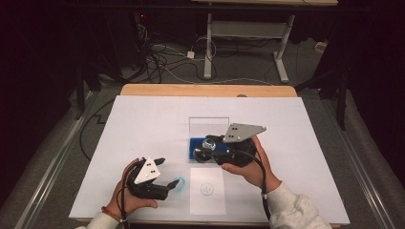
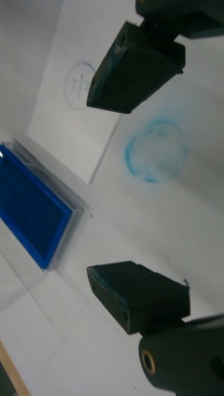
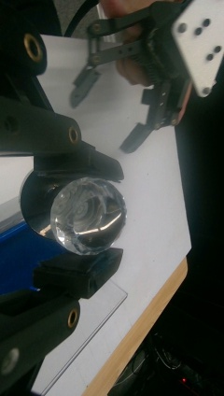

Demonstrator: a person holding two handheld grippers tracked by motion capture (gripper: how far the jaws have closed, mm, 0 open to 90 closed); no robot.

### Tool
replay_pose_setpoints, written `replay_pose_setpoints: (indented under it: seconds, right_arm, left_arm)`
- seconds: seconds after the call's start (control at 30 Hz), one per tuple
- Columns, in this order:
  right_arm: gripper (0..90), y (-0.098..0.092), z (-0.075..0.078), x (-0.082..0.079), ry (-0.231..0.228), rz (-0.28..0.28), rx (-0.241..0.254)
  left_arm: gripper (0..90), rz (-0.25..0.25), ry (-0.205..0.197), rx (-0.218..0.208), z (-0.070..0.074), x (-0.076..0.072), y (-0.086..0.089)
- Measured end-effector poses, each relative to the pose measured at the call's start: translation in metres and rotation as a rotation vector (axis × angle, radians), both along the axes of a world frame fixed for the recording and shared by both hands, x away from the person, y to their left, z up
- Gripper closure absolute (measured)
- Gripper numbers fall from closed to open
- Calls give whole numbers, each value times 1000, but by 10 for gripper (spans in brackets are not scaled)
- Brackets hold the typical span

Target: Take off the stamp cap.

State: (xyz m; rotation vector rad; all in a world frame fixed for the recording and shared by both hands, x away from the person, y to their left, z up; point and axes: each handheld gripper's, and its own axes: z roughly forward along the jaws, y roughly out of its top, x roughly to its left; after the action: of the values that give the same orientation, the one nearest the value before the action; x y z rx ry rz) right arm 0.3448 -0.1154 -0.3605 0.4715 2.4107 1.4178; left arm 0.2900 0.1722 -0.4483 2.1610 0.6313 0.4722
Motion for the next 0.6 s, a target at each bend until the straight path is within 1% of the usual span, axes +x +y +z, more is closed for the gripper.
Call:
replay_pose_setpoints:
  seconds: [0.03,0.1,0.13,0.17,0.2,0.23,0.27,0.33,0.4,0.5,0.57,0.6]
  right_arm:
    - [574,1,0,-1,2,1,4]
    - [573,3,0,-2,5,13,14]
    - [573,3,0,-2,5,13,14]
    - [573,6,-1,-4,10,22,18]
    - [574,8,-2,-5,14,30,21]
    - [574,9,-3,-6,16,32,24]
    - [573,11,-3,-7,15,35,23]
    - [573,12,-4,-8,20,46,28]
    - [573,13,-5,-9,25,48,33]
    - [573,14,-5,-10,26,50,40]
    - [573,14,-6,-10,33,52,48]
    - [573,15,-7,-10,32,50,49]
  left_arm:
    - [171,-3,-4,-1,1,0,-3]
    - [171,-32,1,-9,3,3,-11]
    - [171,-31,-9,-13,5,3,-14]
    - [171,-37,-16,-27,7,4,-17]
    - [172,-49,-11,-41,9,6,-20]
    - [174,-51,-16,-46,10,6,-22]
    - [184,-53,-26,-55,12,6,-24]
    - [227,-81,-29,-75,15,7,-28]
    - [227,-84,-41,-90,19,8,-32]
    - [227,-86,-47,-102,23,9,-35]
    - [227,-92,-36,-107,23,10,-39]
    - [227,-90,-39,-103,23,11,-40]
